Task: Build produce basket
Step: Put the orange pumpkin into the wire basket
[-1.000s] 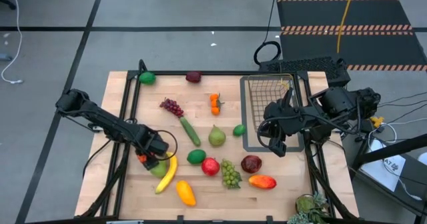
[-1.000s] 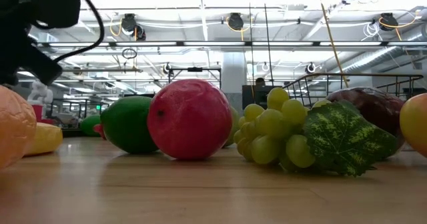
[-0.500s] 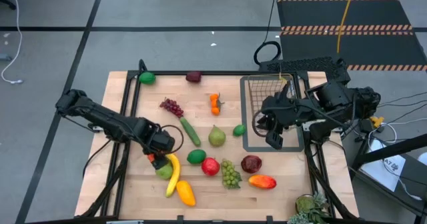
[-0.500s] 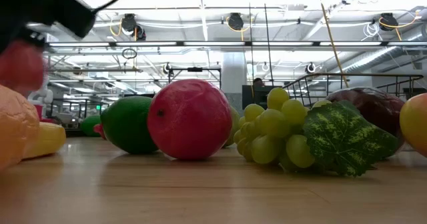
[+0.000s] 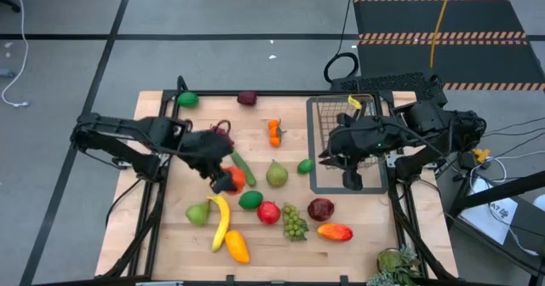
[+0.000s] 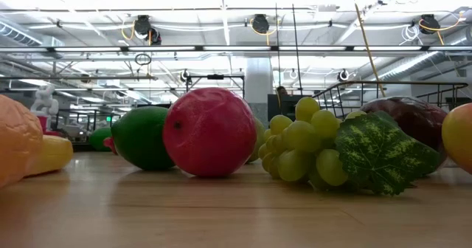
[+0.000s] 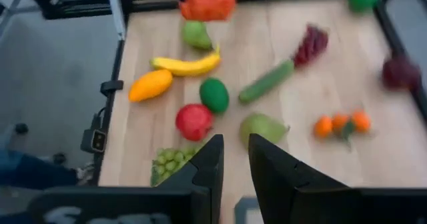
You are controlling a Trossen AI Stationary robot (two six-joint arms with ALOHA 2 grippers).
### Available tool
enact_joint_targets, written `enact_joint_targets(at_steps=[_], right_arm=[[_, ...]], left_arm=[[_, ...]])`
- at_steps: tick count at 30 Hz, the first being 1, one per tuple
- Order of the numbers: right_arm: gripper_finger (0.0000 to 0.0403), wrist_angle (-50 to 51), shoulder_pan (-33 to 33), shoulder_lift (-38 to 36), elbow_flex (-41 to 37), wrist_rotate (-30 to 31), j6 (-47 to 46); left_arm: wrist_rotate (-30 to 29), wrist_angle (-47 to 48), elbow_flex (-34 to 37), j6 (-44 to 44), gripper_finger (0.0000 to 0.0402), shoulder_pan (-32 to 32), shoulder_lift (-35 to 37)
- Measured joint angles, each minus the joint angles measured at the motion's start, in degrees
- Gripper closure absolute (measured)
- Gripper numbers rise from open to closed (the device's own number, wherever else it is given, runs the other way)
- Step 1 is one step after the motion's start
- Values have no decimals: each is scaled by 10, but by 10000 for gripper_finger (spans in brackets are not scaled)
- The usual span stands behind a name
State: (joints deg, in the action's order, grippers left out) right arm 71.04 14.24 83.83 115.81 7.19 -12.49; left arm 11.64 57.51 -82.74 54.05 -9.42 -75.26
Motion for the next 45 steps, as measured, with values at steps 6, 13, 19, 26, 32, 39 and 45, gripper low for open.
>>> enact_joint_targets(at_steps=[6, 13, 19, 26, 32, 39, 45], right_arm=[[339, -76, 0, 1, 0, -22, 142], [297, -207, -12, 7, -31, -90, 228], [209, -273, -9, 7, -79, -103, 208], [117, -269, 16, -30, -81, -33, 124], [74, -251, 39, -96, -81, 86, 114], [44, -243, 62, -142, -80, 247, 174], [33, -292, 69, -131, -80, 380, 241]], left_arm=[[-1, -136, -13, 26, 39, 18, 0], [-1, -287, -13, 59, 48, 14, -39], [-18, -362, -12, 67, 43, 3, -80], [-82, -468, -12, 72, 42, 0, -125], [-175, -585, -12, 47, 41, 0, -145], [-339, -773, -12, -16, 41, 12, -156], [-438, -882, -13, -54, 41, 26, -155]])
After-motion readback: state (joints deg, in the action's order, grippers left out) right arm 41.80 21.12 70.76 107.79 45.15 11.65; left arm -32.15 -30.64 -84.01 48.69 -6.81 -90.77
